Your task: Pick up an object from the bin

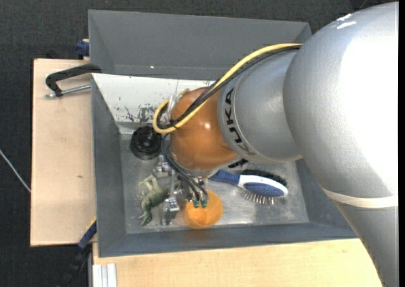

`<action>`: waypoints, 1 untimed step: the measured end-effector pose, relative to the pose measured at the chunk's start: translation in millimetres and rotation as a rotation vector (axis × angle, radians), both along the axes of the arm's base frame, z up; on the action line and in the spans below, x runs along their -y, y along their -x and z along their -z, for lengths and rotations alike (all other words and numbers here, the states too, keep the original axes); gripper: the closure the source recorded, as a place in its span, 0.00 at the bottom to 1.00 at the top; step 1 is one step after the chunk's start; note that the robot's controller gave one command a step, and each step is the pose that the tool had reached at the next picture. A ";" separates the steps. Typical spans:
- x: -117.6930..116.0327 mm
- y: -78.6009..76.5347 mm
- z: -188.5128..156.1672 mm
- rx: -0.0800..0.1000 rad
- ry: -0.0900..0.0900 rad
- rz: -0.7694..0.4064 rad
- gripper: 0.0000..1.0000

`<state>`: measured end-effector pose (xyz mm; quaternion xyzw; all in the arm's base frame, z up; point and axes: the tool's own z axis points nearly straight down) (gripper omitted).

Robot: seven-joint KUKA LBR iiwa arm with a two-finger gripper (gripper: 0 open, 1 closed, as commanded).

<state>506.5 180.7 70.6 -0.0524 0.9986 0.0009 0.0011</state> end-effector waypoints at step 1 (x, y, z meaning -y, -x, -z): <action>-0.4 -3.2 -3.6 0.011 -0.004 0.002 1.00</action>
Offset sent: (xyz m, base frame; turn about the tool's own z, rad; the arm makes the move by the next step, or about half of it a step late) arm 0.0000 0.0000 0.0000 0.0000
